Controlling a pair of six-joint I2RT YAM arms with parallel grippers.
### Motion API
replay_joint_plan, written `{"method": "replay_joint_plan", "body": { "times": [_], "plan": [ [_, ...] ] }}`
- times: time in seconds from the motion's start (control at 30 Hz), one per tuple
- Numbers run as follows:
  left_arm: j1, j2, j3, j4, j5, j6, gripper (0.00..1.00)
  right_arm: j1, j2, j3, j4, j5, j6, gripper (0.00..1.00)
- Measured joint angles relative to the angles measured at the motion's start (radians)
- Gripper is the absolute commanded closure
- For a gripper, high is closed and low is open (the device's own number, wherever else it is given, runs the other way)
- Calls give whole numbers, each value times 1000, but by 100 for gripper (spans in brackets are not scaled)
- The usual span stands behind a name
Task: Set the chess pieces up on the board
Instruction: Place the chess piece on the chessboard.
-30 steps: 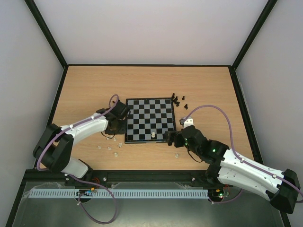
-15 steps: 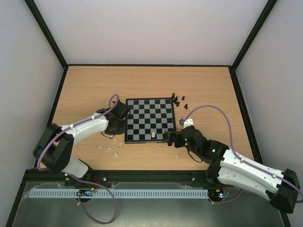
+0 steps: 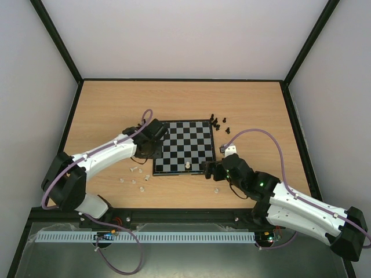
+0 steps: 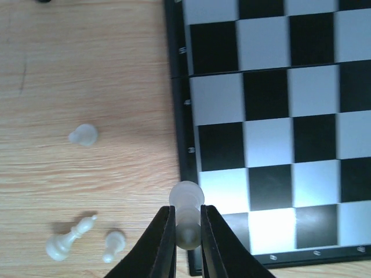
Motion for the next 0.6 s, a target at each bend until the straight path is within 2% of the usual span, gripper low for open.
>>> {"method": "replay_joint_plan", "body": {
  "times": [0.6],
  "plan": [
    [-157, 64, 135, -42, 1, -9, 98, 0, 0, 0, 0, 16, 0, 1]
  ]
}}
